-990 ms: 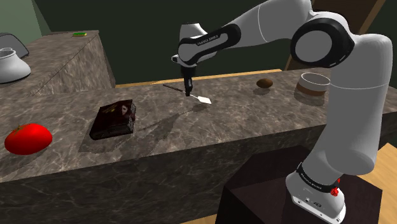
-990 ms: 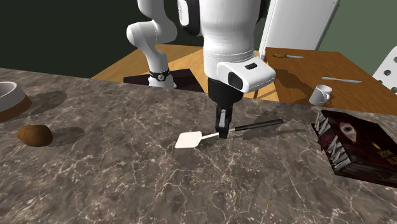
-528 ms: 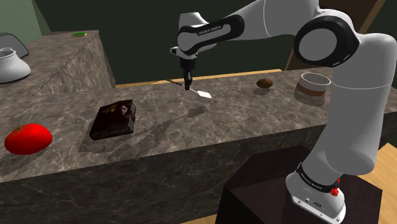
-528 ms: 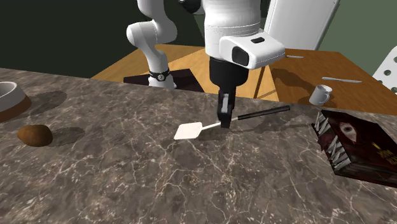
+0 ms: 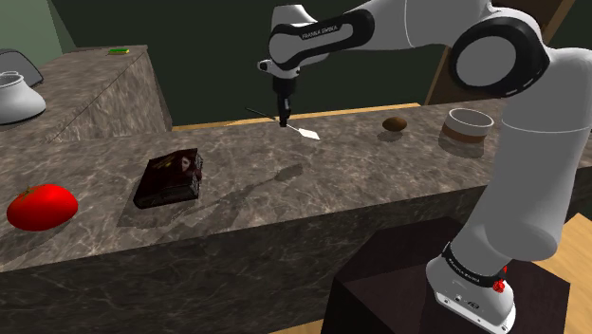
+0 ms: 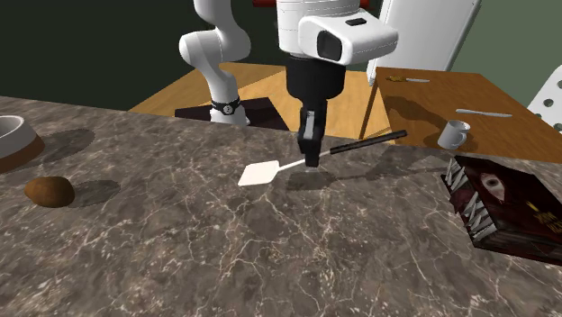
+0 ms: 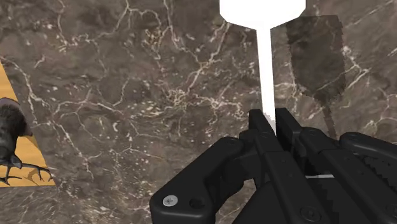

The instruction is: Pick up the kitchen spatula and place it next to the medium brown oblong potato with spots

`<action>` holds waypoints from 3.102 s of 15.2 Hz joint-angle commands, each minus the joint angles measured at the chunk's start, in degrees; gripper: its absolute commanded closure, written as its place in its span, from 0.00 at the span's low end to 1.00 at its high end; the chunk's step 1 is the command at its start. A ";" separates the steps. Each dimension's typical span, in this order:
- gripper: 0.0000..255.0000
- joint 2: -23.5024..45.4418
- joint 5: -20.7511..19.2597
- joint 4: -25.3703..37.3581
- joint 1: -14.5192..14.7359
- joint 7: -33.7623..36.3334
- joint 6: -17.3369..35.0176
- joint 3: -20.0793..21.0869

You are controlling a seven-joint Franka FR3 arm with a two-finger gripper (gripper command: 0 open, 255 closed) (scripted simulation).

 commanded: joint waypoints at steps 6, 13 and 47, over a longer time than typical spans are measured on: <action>1.00 -10.52 0.03 -14.09 -3.71 -6.64 3.20 -2.55; 1.00 -18.97 -0.73 -24.47 -7.60 -14.01 4.75 -6.18; 1.00 -23.29 -2.23 -44.30 -16.79 -35.31 19.31 -18.56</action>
